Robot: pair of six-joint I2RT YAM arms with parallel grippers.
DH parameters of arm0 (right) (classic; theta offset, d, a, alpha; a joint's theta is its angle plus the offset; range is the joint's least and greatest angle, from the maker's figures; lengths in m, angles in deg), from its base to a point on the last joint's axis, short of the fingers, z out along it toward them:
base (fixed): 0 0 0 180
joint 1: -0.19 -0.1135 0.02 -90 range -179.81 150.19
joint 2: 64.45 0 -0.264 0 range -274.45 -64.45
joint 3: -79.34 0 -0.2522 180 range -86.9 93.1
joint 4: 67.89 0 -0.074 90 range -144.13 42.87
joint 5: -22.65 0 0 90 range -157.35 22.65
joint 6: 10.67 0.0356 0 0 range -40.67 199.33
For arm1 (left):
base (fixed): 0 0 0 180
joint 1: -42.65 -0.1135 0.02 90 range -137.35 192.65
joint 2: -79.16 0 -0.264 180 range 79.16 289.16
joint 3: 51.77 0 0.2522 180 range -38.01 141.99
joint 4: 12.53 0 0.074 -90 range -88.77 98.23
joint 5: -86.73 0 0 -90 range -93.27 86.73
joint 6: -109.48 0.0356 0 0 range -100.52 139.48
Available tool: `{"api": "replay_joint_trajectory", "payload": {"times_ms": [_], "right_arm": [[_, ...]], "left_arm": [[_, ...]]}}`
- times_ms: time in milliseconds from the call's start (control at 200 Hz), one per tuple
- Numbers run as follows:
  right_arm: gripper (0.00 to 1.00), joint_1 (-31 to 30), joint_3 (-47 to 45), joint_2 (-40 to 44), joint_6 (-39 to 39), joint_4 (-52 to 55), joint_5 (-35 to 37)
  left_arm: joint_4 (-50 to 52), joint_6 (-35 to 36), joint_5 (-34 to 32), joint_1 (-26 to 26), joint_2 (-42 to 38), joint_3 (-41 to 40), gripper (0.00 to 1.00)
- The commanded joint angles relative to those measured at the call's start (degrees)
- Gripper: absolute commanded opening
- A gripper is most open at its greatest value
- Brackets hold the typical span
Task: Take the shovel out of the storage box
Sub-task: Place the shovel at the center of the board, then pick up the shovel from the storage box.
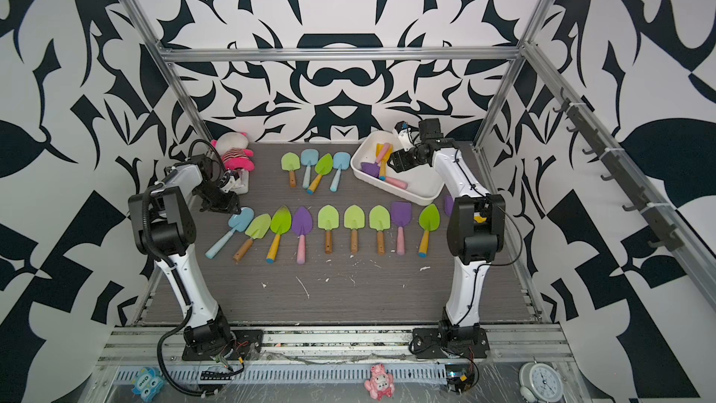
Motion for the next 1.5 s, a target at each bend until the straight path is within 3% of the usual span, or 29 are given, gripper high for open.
{"api": "replay_joint_trajectory", "payload": {"times_ms": [0, 165, 360, 500, 555, 745, 925, 1265, 1495], "right_arm": [[0.75, 2.22, 4.86, -3.0, 0.29, 5.45, 0.92], [0.74, 3.72, 7.75, -7.95, -2.35, 9.46, 1.49], [0.73, 3.97, 11.56, -13.86, -3.39, 11.75, 1.27], [0.73, 3.97, 13.89, -16.74, -3.48, 13.41, -1.94], [0.73, 3.97, 14.38, -17.87, -3.71, 14.0, -2.49], [0.7, 3.77, 14.84, -20.16, -5.15, 15.16, -2.45], [0.57, 3.68, 14.25, -20.81, -5.85, 14.32, -1.49], [0.13, 3.59, 8.43, -14.48, -4.45, 7.84, -1.56], [0.03, 3.62, 3.56, -9.28, -3.16, 3.93, -1.44]], "left_arm": [[-1.04, -3.15, -2.18, 0.09, -5.31, -1.18, 0.6], [-1.25, -6.72, -4.93, 0.04, -10.37, -0.18, 0.83], [1.18, -10.93, -5.43, 0.08, -15.65, 6.11, 0.84], [-0.56, -16.83, -1.23, 0.3, -21.4, 8.06, 0.84], [-2.24, -19.26, 0.55, 0.86, -23.67, 7.7, 0.89], [-7.39, -22.86, 3.01, 7.14, -29.03, 6.39, 0.9], [-9.8, -25.22, 4.05, 12.32, -29.46, 7.11, 0.9], [-13.28, -28.59, 5.75, 20.45, -25.52, 7.88, 0.87], [-16.52, -31.68, 7.56, 27.4, -21.33, 9.23, 0.86]]}}
